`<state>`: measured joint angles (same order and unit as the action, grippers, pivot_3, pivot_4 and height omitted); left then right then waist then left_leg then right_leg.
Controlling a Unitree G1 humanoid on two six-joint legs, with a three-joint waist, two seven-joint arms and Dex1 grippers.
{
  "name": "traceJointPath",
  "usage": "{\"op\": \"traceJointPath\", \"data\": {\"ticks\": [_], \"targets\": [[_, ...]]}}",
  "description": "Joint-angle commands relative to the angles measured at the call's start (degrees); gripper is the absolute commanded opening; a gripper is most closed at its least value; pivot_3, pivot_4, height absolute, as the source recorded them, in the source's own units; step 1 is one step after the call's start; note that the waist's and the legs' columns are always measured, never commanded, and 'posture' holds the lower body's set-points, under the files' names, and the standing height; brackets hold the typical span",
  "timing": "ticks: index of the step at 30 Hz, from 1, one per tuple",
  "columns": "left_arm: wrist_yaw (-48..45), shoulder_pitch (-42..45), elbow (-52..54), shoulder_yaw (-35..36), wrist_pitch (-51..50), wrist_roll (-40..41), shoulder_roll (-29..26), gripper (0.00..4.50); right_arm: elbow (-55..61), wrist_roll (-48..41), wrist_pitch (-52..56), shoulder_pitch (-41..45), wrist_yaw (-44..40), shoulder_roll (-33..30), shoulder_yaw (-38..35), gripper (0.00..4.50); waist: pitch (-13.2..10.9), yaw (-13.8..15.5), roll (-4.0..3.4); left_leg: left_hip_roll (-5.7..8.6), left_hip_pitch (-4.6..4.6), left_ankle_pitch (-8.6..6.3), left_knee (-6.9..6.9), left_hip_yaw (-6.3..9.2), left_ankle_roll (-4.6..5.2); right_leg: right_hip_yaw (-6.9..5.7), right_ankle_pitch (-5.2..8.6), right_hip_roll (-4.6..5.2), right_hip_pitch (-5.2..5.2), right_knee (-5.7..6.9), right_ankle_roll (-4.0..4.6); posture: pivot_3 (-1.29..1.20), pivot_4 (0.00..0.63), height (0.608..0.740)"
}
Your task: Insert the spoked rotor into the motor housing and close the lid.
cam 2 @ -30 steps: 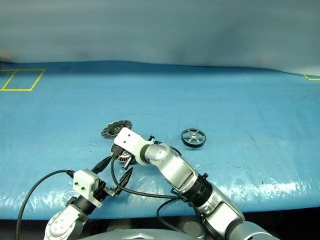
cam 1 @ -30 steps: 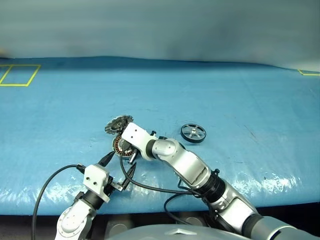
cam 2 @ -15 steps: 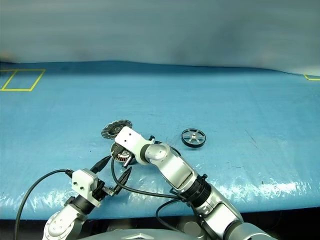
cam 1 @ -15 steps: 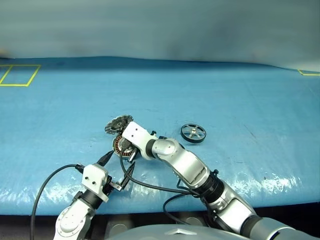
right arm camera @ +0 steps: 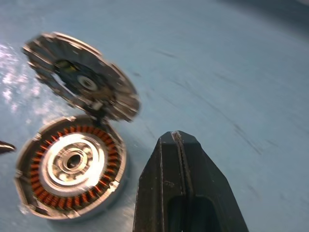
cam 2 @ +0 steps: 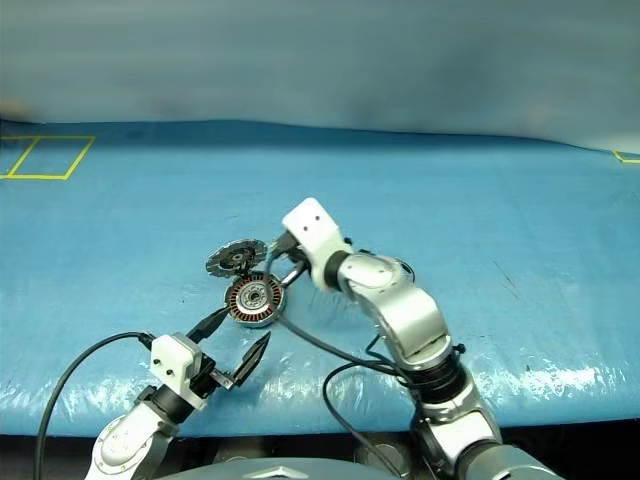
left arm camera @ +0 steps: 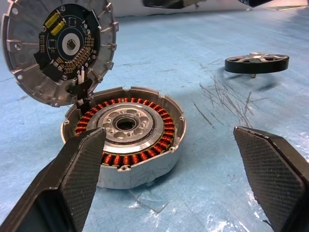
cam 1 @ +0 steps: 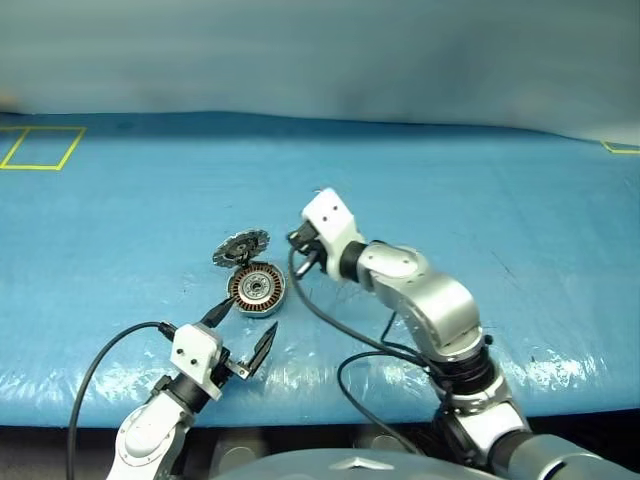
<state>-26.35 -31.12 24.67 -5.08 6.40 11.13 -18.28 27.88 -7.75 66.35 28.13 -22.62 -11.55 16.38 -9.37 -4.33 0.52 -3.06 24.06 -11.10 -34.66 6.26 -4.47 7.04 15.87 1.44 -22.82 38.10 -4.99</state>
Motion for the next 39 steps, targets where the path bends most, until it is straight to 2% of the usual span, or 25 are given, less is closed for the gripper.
{"op": "traceJointPath", "data": {"ticks": [1,3,10,22,33,39], "targets": [[-0.79,-0.04,1.70,-0.50,-0.35,0.11,-0.67,4.50,4.29,-0.87,5.72,-2.01,0.89,-3.38,-5.16,0.61,-0.01,-0.08,-0.01,0.00,0.00,0.00,0.04,-0.01,0.00,0.01,0.00,0.00,-0.01,0.00,0.01,0.00,0.150,0.740],[-1.17,0.02,1.52,-0.43,-0.65,0.43,-0.90,4.50,5.38,-0.46,8.60,-2.92,1.86,-5.52,-5.81,1.23,-0.01,-0.09,-0.02,-0.01,0.00,0.00,0.09,0.00,0.00,0.01,0.01,-0.01,-0.02,0.01,0.02,0.00,0.150,0.740],[-2.33,0.85,1.17,0.25,-2.33,0.99,-2.03,4.50,7.23,0.31,13.42,-4.73,5.74,-7.10,-8.80,3.56,-0.02,-0.12,-0.02,0.00,0.01,0.00,0.05,-0.02,0.00,0.02,0.02,0.00,-0.01,0.00,0.02,0.00,0.150,0.740],[-2.39,0.74,1.46,0.87,-2.85,1.30,-2.02,4.50,7.24,-0.59,19.08,-5.83,7.90,-7.29,-16.10,3.56,-0.02,0.03,-0.01,0.01,0.04,0.00,0.01,-0.02,0.01,0.02,0.01,0.01,-0.01,-0.02,0.00,0.00,0.150,0.740],[-1.92,0.86,1.37,0.83,-2.89,1.16,-1.60,4.50,6.51,-1.33,19.04,-8.21,8.35,-7.69,-14.43,3.56,-0.02,0.03,-0.01,0.00,0.05,0.00,0.00,-0.02,0.01,0.02,0.00,0.01,0.00,-0.02,0.00,0.00,0.150,0.740],[-1.55,0.77,1.40,0.85,-3.16,1.01,-1.51,4.50,4.83,-1.11,16.73,-9.72,8.09,-10.38,-11.35,3.56,-0.02,0.02,-0.01,0.01,0.04,0.00,-0.02,-0.03,0.01,0.02,0.00,0.01,0.00,-0.02,0.00,0.00,0.150,0.740]]}}
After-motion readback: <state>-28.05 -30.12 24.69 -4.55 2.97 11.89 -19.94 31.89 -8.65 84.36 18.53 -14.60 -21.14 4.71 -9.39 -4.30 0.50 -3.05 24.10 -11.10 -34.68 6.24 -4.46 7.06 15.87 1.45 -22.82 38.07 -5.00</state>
